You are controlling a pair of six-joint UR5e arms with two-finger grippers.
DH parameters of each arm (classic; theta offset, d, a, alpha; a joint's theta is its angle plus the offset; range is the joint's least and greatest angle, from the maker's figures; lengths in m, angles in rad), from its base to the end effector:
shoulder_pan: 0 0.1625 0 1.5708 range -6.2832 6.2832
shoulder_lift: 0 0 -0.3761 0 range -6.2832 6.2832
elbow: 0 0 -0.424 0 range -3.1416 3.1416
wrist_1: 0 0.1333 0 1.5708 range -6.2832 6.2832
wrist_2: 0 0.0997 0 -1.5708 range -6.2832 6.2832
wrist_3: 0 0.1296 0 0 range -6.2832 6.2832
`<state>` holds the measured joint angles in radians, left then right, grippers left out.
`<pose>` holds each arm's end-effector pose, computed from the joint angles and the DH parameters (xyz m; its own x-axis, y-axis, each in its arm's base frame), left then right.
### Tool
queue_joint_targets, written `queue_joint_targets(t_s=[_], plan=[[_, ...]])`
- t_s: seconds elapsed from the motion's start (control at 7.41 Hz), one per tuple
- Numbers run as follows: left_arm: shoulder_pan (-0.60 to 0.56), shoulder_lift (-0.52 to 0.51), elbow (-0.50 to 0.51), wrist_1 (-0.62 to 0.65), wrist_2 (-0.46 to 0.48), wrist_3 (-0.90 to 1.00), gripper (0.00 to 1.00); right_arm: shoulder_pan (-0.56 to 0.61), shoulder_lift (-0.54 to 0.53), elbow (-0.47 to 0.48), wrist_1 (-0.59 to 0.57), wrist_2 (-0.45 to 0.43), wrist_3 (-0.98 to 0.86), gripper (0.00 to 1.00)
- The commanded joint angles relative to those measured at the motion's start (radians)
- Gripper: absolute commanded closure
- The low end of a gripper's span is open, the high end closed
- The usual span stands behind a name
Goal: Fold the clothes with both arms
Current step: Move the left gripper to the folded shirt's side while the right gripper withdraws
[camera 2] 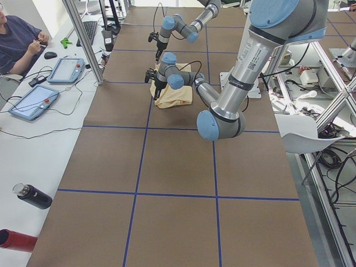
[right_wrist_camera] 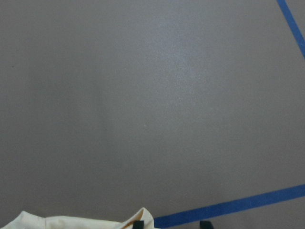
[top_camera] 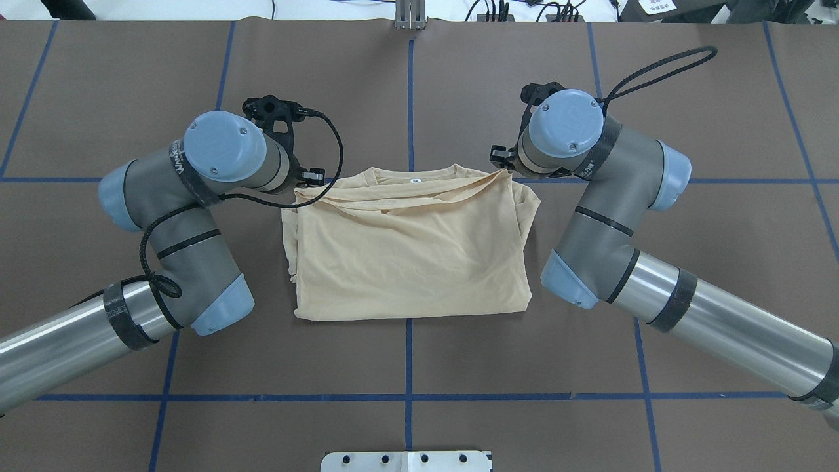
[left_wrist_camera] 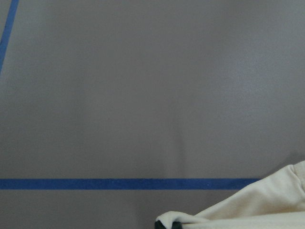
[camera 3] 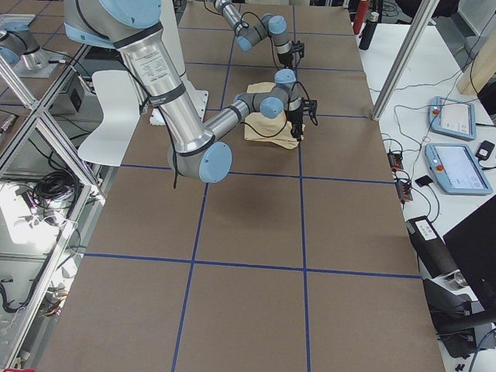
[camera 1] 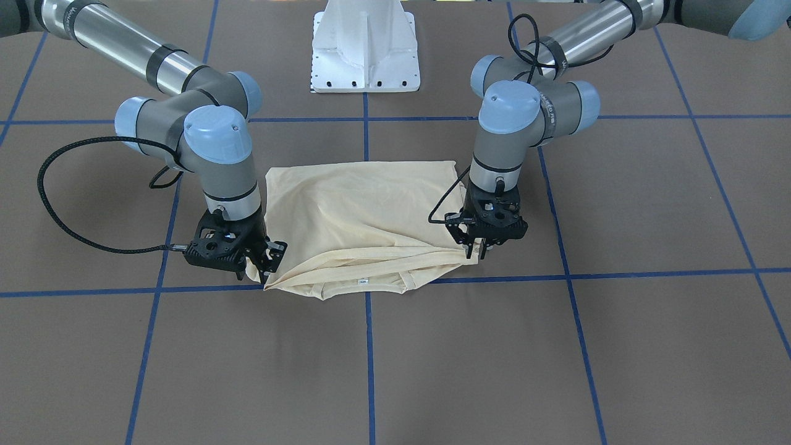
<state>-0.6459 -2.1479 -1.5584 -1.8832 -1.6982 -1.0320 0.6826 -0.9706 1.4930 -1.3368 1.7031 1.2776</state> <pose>0.5094 -0.5303 0.2563 0.7046 0.1063 -0.7016 0.1835 0.9278 0.3248 -0.5013 -0.5573 0.2863 0.7007 0.2004 0.6847 -0.3683 0.9236 0.1065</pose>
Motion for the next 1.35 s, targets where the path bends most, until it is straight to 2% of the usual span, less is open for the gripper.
queue_joint_targets(t_s=[0.0,0.14,0.41,0.68,0.95,1.22], plan=[[-0.005,0.051,-0.067,-0.016,-0.114,0.062,0.0,0.05,-0.005,0.007,0.002,0.124,-0.09,0.0],[-0.005,0.1,-0.159,-0.016,-0.147,0.053,0.0,0.099,-0.032,0.045,0.001,0.201,-0.142,0.0],[0.046,0.189,-0.276,-0.016,-0.192,-0.053,0.0,0.152,-0.179,0.178,-0.01,0.256,-0.29,0.0],[0.167,0.21,-0.29,-0.017,-0.184,-0.17,0.0,0.201,-0.249,0.216,-0.01,0.293,-0.382,0.0],[0.193,0.211,-0.279,-0.017,-0.184,-0.169,0.02,0.199,-0.247,0.216,-0.009,0.291,-0.382,0.0],[0.193,0.214,-0.263,-0.017,-0.184,-0.166,0.12,0.198,-0.243,0.219,-0.009,0.288,-0.38,0.0]])
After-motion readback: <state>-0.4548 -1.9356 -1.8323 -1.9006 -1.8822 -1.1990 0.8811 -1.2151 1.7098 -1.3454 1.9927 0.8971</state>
